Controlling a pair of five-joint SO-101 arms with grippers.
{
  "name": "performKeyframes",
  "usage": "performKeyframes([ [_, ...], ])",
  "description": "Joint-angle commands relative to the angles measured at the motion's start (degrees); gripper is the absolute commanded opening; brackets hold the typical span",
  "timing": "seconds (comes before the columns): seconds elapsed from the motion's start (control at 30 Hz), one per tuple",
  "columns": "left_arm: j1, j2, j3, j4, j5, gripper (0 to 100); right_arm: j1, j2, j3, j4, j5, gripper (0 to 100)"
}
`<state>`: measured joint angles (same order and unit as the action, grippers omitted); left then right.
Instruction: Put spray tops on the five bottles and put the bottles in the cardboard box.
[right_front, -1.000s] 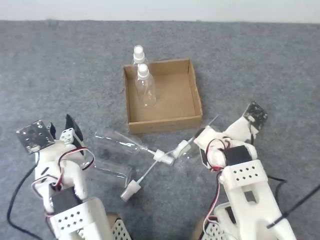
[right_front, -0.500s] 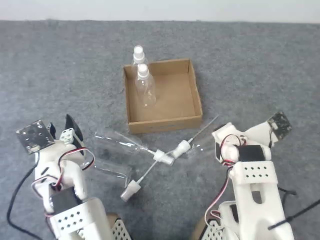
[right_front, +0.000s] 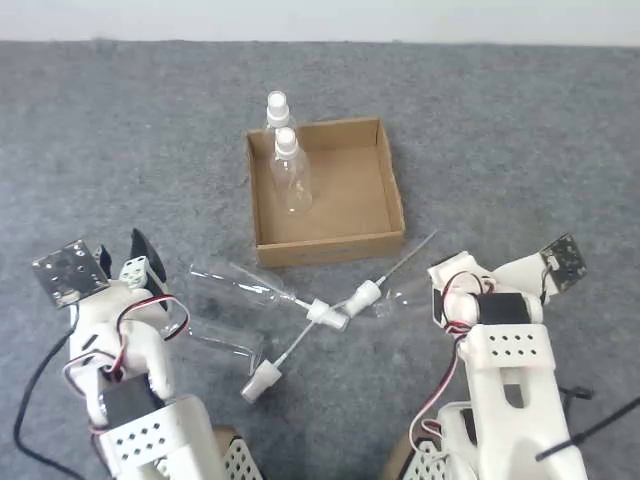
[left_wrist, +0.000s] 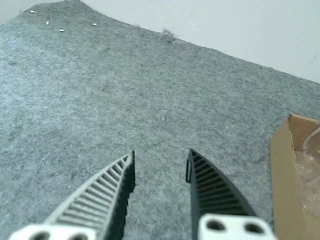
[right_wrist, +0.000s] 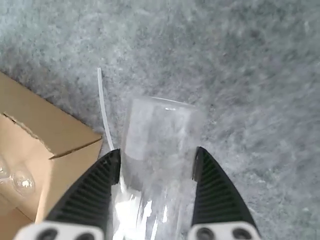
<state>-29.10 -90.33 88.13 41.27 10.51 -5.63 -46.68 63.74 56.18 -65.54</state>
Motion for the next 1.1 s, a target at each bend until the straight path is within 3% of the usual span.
performKeyframes([
  [0.0,-0.18,-0.79,-0.22,-1.67,0.35,16,0.75,0.04,-0.70,-0.48,-0.88,7.6],
  [0.2,-0.26,-0.79,-0.22,-1.67,0.35,16,0.66,0.57,-0.70,-0.04,-0.70,18.5],
  [0.8,-0.26,-0.79,-0.22,-1.67,0.35,16,3.03,-0.04,-1.49,0.22,2.02,18.8],
  [1.07,-0.26,-0.79,-0.22,-1.67,0.35,16,2.77,-0.04,-9.58,11.21,6.77,18.4],
])
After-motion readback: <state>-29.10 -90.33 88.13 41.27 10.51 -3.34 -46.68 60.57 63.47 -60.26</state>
